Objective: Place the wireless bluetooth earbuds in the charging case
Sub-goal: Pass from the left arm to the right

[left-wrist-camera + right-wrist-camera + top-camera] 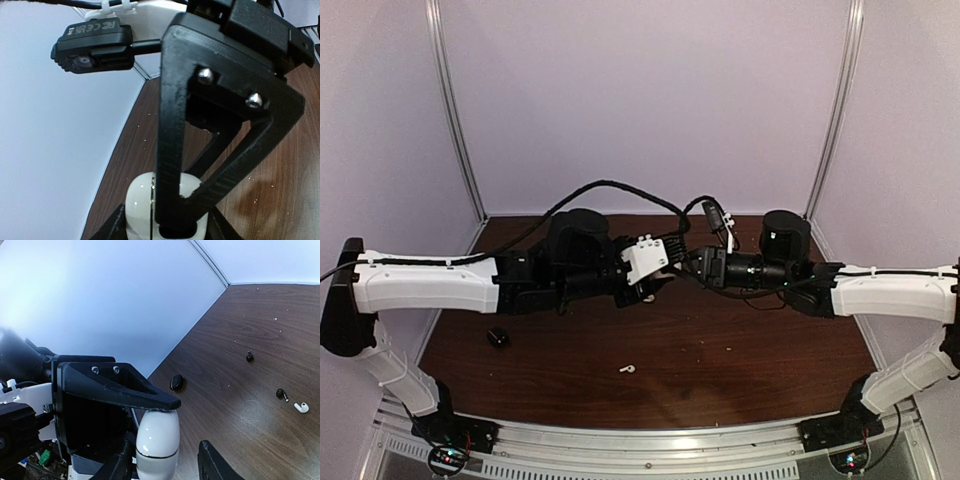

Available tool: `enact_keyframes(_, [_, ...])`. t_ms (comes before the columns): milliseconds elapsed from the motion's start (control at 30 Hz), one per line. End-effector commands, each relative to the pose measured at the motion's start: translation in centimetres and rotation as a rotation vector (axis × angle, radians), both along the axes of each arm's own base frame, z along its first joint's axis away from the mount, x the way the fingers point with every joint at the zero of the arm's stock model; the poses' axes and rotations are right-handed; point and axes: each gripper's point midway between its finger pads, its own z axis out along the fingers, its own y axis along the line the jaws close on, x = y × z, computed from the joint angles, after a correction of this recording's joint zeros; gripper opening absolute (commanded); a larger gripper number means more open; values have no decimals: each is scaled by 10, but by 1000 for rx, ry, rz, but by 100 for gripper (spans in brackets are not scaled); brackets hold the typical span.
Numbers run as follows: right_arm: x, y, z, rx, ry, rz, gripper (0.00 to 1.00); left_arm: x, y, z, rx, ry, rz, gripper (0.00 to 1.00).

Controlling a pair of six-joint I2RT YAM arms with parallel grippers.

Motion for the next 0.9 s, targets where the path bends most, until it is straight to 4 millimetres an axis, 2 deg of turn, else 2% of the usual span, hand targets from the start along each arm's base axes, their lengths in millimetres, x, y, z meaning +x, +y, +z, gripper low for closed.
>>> enact_keyframes(0, [0,9,20,45,-46,22,40,4,-10,27,-69,-60,7,40])
enact_keyframes(133, [-2,14,17,48,-37,44,31,6,-9,30,-76,-69,19,40])
enact_keyframes(433, [-4,17,5,25,-16,53,34,10,-7,30,-79,-84,41,40])
enact_keyframes(600, [-4,17,1,13,-19,53,22,11,-5,30,-80,-93,52,41])
enact_keyframes(733, [-6,16,6,16,-49,61,8,10,-2,33,-99,-77,64,56])
enact_keyframes(867, [-8,13,12,15,-84,65,6,-1,7,38,-146,-42,38,87])
